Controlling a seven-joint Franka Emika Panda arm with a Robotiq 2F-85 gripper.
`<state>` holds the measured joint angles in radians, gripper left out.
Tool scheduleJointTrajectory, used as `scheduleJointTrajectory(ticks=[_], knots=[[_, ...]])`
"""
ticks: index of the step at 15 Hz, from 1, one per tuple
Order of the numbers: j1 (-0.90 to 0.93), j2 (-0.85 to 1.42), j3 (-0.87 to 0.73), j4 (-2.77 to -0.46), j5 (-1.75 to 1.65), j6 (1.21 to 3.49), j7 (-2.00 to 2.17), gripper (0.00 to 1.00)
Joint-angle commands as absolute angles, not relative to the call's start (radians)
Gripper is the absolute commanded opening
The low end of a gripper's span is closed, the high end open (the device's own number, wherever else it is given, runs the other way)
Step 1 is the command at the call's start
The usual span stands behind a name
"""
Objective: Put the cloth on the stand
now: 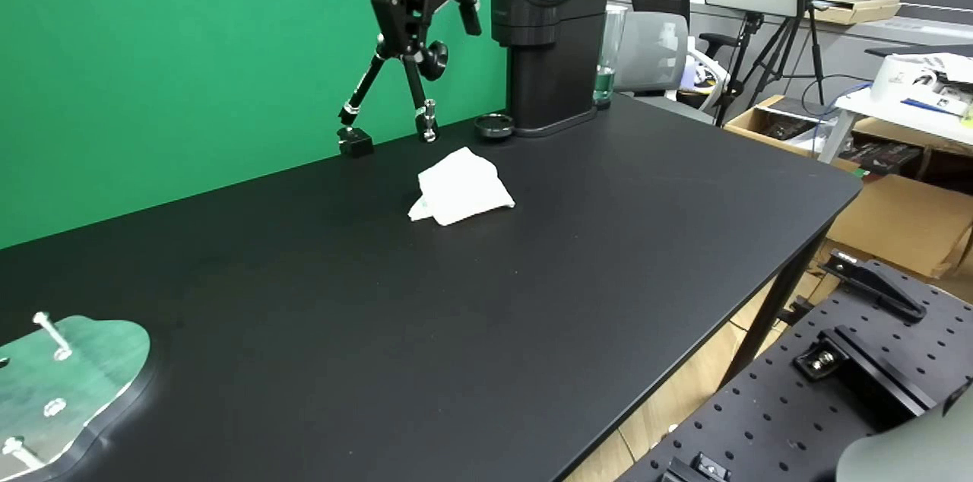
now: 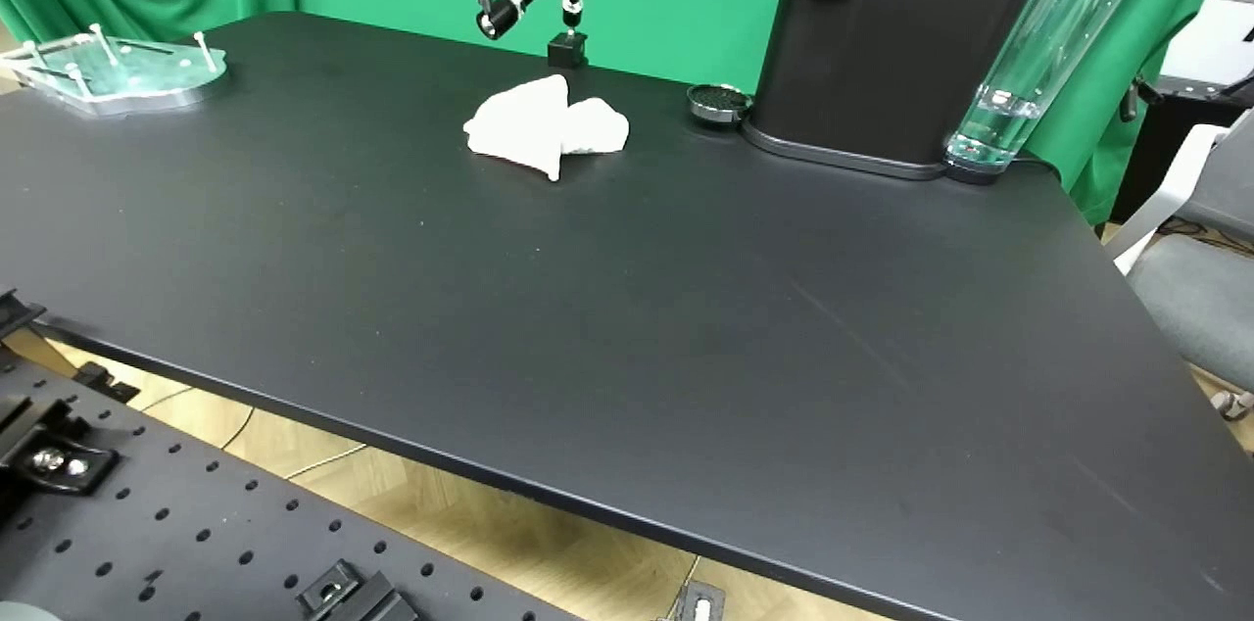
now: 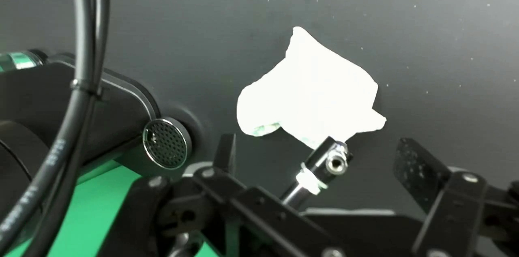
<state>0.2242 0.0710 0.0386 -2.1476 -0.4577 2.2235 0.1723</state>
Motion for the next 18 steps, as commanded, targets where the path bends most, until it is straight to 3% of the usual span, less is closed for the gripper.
scheduleJointTrajectory(ticks=[1, 10, 18], knots=[[0.131, 0.019, 0.027, -2.235, -0.386, 2.248, 0.11, 1.0], [-0.042, 0.28, -0.022, -2.184, -0.17, 2.335, -0.227, 1.0], [-0.054, 0.411, 0.03, -2.144, -0.112, 2.461, -0.331, 1.0]])
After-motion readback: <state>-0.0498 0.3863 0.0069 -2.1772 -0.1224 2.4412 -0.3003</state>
